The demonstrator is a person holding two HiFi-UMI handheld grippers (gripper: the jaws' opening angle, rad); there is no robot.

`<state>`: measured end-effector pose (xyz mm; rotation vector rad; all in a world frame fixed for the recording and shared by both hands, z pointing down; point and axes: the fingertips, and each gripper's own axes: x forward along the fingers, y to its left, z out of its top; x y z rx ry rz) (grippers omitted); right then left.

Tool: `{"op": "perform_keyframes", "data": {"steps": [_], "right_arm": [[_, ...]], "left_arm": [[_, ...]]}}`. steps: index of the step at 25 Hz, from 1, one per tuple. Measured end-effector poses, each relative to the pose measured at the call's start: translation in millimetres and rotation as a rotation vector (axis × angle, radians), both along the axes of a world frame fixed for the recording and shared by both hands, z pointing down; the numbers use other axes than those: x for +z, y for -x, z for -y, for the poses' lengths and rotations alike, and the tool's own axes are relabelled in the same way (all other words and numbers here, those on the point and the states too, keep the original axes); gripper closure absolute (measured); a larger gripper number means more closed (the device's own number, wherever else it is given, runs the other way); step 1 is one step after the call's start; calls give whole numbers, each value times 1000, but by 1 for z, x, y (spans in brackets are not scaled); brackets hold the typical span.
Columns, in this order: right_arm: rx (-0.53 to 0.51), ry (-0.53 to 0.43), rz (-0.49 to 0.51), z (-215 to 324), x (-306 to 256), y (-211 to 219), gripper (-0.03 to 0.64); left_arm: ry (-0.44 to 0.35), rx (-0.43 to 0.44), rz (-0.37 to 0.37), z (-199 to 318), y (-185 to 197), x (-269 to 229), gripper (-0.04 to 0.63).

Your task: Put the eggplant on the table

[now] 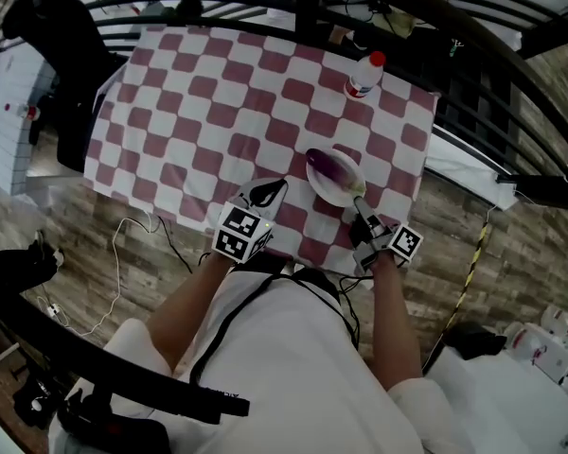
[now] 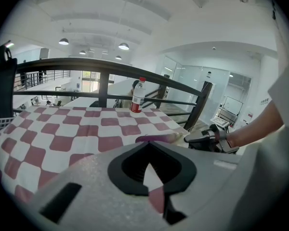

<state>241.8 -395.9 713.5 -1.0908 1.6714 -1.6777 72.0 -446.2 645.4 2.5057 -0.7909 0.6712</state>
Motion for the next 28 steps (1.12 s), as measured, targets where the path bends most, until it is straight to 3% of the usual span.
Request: {"op": "perform_keyframes", "data": {"steps": [9,28], "right_arm": [[4,45,-42,10,10,-5,581],[100,254,-238,21,48,-32,583]], "left_arm": [[15,13,-14,9,0,5,589],[26,33,-52,21,-5,7,589]]}}
